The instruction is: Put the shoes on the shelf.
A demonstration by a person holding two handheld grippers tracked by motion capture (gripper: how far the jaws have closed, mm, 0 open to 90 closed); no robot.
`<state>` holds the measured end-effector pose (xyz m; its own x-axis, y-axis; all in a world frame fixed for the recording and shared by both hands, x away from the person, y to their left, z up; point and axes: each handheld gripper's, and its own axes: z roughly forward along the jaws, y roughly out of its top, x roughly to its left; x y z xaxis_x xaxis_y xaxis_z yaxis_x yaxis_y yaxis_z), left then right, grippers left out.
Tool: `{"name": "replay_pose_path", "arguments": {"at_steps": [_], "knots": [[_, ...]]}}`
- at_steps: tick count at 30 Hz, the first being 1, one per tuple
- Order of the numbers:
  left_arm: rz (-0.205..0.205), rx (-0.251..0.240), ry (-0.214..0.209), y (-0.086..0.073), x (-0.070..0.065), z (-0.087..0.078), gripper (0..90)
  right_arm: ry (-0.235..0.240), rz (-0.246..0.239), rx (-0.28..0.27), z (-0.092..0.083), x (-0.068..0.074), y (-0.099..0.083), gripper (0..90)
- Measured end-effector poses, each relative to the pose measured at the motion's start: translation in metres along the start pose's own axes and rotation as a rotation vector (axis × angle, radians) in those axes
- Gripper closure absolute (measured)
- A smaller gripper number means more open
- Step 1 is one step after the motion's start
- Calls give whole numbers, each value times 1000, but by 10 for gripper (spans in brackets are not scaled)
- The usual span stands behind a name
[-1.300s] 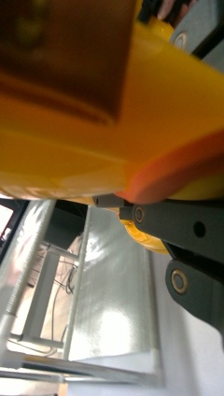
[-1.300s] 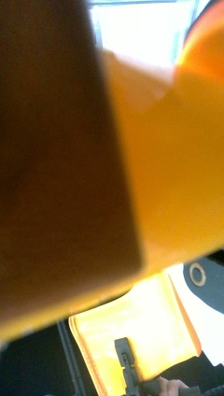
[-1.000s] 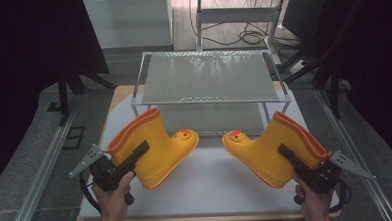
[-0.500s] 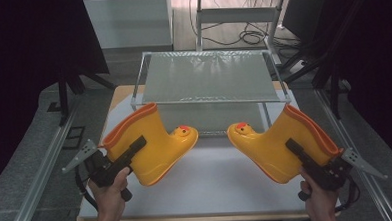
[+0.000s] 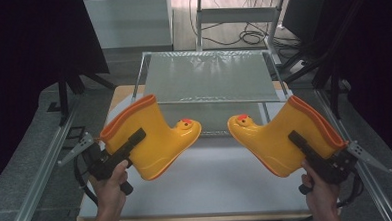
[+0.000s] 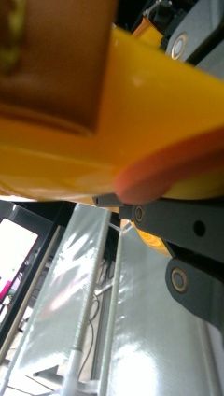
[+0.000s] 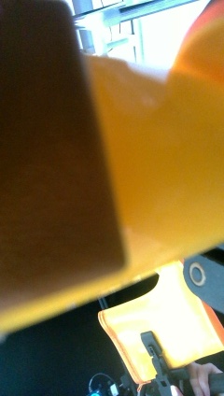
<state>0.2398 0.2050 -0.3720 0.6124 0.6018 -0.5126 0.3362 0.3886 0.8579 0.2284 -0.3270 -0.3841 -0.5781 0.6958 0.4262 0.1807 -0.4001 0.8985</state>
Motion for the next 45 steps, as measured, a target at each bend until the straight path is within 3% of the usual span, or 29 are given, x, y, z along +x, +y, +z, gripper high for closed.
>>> {"name": "replay_pose_path", "arguments": {"at_steps": [16, 28, 45], "knots": [[-16, -32, -13, 28, 2, 25, 858, -3, 22, -73, 21, -4, 37, 863], [-27, -39, -23, 49, 4, 41, 857, -21, 32, -85, 36, -9, 50, 863], [-18, -31, -15, 73, 8, 61, 857, -34, 43, -80, 75, -12, 67, 863]]}}
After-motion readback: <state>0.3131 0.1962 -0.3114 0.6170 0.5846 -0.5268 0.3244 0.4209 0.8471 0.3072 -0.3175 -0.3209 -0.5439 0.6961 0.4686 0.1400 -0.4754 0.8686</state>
